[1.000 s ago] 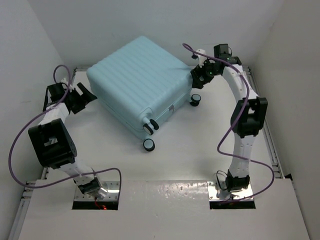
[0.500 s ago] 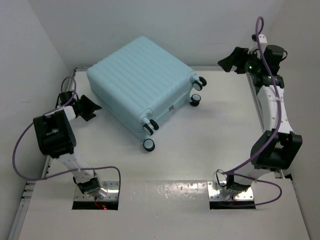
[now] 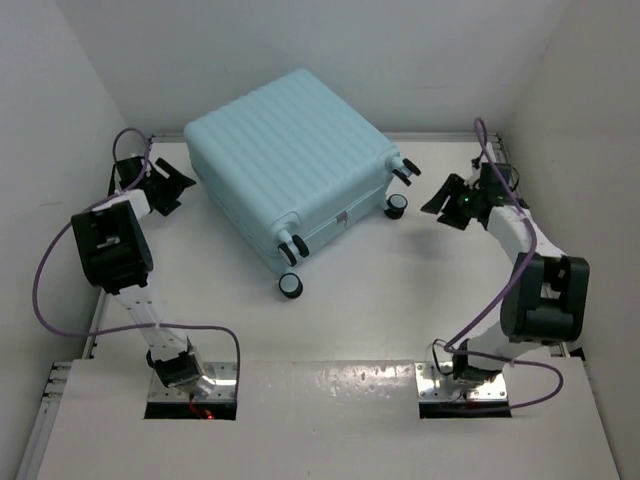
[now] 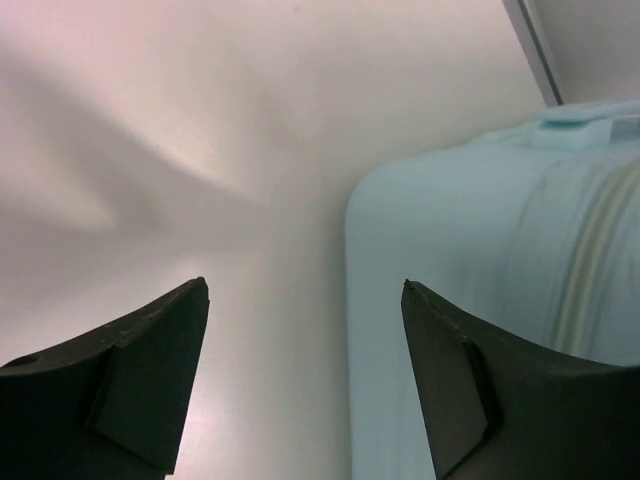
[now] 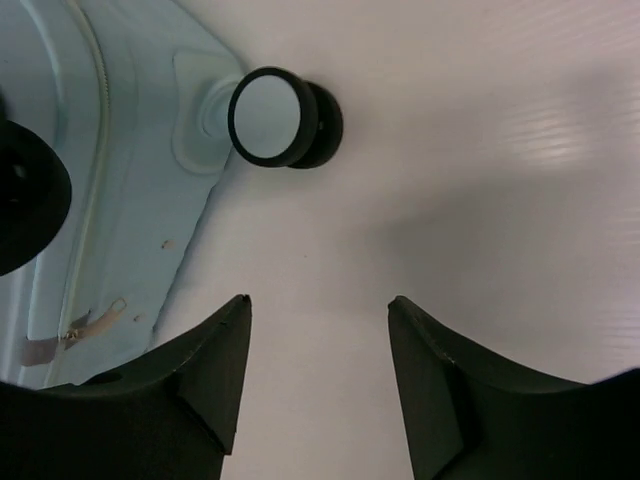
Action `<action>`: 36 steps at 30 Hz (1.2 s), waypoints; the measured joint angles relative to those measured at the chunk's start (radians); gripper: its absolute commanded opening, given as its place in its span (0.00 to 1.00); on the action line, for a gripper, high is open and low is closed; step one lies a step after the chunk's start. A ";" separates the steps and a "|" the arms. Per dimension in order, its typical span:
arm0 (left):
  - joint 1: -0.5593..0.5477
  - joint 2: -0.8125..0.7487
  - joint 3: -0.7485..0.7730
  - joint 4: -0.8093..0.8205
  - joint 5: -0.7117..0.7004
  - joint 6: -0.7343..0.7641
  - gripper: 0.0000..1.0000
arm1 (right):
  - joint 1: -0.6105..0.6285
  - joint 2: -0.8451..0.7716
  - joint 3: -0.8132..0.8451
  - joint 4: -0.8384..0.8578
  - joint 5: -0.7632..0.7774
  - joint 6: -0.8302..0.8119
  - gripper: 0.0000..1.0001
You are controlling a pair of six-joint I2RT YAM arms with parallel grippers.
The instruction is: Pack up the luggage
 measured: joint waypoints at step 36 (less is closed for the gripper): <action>0.144 -0.194 -0.151 -0.153 0.066 0.108 0.83 | 0.502 0.534 0.048 0.675 -0.131 0.670 0.59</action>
